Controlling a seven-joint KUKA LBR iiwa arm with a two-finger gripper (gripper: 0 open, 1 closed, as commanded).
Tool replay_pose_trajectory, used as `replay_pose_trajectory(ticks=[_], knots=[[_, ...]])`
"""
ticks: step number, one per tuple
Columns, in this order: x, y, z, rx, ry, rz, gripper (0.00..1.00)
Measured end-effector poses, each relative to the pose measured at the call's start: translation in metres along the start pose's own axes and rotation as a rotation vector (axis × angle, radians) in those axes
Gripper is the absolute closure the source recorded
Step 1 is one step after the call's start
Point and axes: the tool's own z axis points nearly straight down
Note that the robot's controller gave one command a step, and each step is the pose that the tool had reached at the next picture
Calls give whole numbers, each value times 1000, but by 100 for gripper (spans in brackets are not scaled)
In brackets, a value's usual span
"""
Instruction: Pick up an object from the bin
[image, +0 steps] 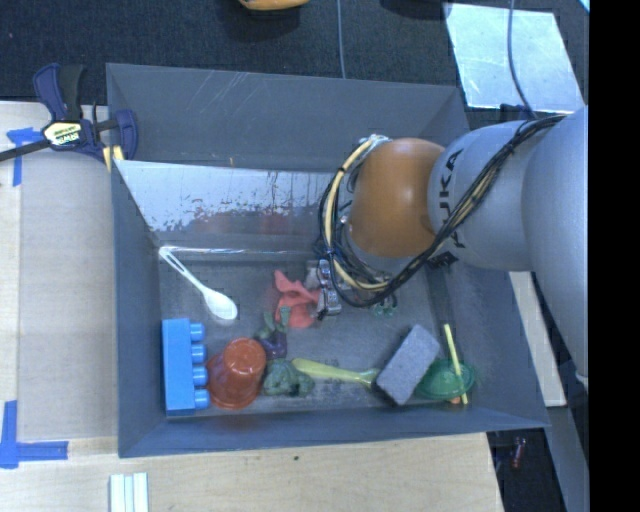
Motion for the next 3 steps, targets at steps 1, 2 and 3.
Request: replay_pose_trajectory(ticks=[1, 2, 3], knots=[[0, 0, 0, 0, 0, 0, 100], [-13, -6, -48, 0, 6, 4, 100], [-4, -27, -123, 0, 6, -66, 100]])
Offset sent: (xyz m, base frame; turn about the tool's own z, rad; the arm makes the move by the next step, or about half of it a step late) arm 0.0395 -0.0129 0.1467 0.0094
